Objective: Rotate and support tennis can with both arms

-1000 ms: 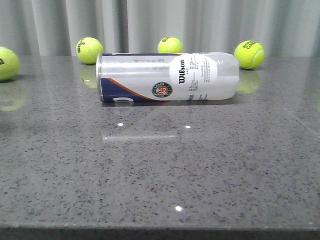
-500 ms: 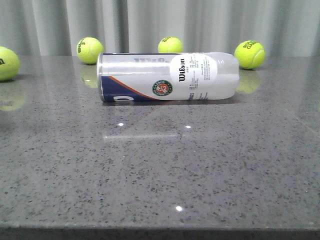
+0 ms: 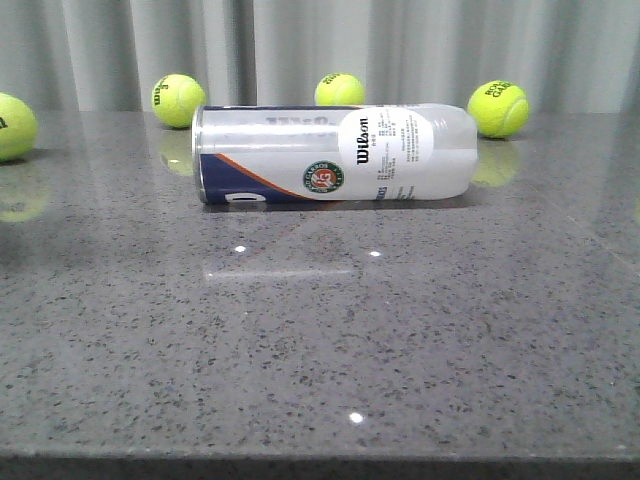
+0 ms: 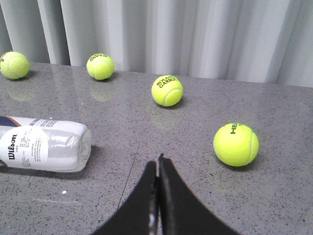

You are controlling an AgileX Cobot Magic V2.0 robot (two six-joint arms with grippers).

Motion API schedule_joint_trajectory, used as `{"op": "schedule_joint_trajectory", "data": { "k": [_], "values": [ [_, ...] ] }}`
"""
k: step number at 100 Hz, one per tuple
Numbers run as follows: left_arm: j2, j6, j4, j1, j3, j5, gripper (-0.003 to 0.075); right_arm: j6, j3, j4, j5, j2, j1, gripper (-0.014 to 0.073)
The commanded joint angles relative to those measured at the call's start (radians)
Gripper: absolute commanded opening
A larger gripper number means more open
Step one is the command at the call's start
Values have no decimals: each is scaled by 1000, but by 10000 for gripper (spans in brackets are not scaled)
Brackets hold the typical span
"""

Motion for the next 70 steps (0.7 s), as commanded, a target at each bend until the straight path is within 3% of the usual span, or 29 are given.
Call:
{"op": "schedule_joint_trajectory", "data": {
  "k": [1,43,70],
  "values": [
    [-8,96,-173,-4,-35,-34,650,1,-28,-5,-79,1,-6,-68],
    [247,465,-617,-4,-35,127,650,1,-28,-5,-79,1,-6,-68],
    [410,602,-762,-4,-68,255,650,1,-28,-5,-79,1,-6,-68]
  ]
}}
